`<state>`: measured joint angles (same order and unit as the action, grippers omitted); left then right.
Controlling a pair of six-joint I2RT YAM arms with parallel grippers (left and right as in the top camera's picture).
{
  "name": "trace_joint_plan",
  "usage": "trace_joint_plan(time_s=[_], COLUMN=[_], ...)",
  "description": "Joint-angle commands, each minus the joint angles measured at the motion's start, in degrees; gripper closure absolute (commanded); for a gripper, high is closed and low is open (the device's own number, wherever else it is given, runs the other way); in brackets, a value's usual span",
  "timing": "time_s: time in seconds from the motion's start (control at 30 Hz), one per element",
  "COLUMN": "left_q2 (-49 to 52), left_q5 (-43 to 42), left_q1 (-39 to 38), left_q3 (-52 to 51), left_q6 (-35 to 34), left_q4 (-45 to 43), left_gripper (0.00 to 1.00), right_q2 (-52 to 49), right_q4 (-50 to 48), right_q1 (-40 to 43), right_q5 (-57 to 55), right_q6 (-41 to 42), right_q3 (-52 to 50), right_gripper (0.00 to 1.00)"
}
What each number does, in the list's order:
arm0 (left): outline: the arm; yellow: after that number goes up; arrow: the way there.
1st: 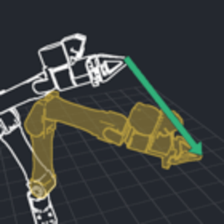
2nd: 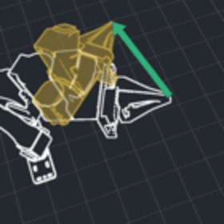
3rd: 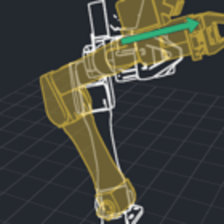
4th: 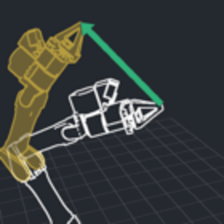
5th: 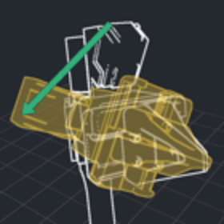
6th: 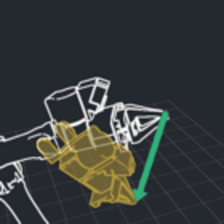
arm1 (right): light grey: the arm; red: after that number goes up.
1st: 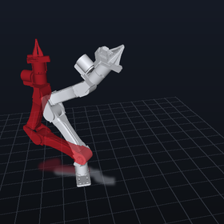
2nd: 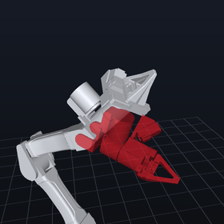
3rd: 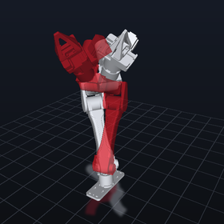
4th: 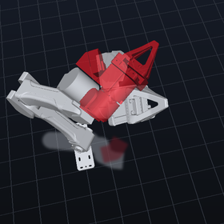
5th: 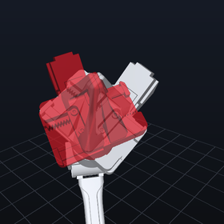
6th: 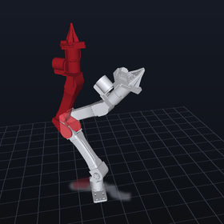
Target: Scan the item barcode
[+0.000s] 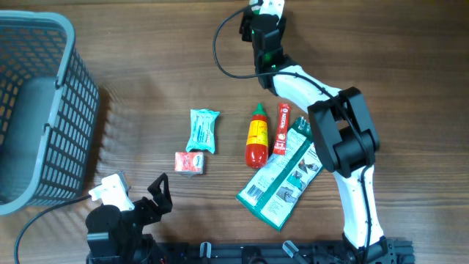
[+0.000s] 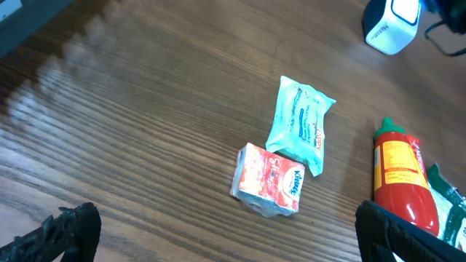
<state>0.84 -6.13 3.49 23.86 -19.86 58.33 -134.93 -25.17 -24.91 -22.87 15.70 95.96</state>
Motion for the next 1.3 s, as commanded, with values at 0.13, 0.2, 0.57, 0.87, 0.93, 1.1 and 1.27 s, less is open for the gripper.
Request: trace_joint_plan(time_s=[0.13,0.2,0.57,0.87,0.93,1.1,1.27], left_q2=[-0.4,-0.4,-0.4,-0.4,-0.4,-0.4,-0.4], left_q5=[-0.7,-0.7,-0.7,-0.7,-0.7,-0.7,-0.7], left_q1=[-0.2,-0.2,-0.2,-0.2,-0.2,-0.2,-0.2], left_q3=[0.0,0.0,0.0,0.0,0.0,0.0,0.0], left_q6=[-0.3,-0.3,-0.3,-0.3,-0.3,-0.3,-0.3], left_q4=[-0.2,-0.2,-0.2,-0.2,-0.2,-0.2,-0.2], left_gripper=[0.0,0.0,0.0,0.0,0.0,0.0,0.0], right_q2=[-0.6,-0.6,5.9,18.4,18.5,17.6,16.7], right_q4=[-0.9,-0.5,9.2,43.6,50.4,60.5,62.4], right_q1=[0.3,0.4,2.1,16.7,21.9,34.8,49.3], right_q5=[1.4,1.2,-11.1,-13.4,-11.6,-2.0,12.0], right_q6=[-0.7,-0.7,-0.7,16.2,20.7,28.3,30.9], right_q3=[2.1,2.1,2.1,2.1,2.1,1.9,1.9], right_gripper=[0.45,0.45,0.45,0.47,0.44,0.42,0.42])
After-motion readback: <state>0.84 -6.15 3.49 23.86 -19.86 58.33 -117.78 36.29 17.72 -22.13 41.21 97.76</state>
